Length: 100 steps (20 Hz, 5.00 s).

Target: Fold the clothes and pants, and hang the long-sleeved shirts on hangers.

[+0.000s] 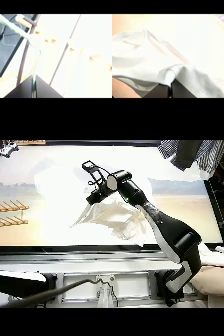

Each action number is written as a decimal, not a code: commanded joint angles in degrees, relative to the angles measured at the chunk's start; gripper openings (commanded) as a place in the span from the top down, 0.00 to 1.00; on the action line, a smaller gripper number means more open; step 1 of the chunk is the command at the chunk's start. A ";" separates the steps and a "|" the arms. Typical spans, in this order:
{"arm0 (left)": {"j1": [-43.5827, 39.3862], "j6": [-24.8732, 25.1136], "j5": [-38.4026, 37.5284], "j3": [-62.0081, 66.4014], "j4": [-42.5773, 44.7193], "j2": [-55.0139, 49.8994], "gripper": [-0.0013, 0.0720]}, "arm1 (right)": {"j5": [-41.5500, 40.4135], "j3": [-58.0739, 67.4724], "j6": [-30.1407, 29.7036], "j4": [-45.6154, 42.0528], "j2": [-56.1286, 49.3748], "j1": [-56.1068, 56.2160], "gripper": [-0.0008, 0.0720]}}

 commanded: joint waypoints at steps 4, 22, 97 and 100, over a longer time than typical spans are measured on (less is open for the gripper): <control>0.92 -0.42 -0.79 0.02 -5.33 -0.04 0.96 | 0.24 0.04 -0.02 -0.02 -0.02 0.04 0.96; 1.53 -0.39 -9.55 0.00 -9.27 2.58 0.96 | -0.57 -0.17 0.00 -1.22 -0.48 0.00 0.96; -42.88 9.33 -48.35 -27.26 -42.14 83.73 0.97 | -3.98 0.00 1.97 -4.39 4.70 -0.11 0.96; -43.19 13.92 -46.49 -27.28 -45.68 83.73 0.97 | -1.46 0.07 1.97 -4.31 5.22 -0.11 0.96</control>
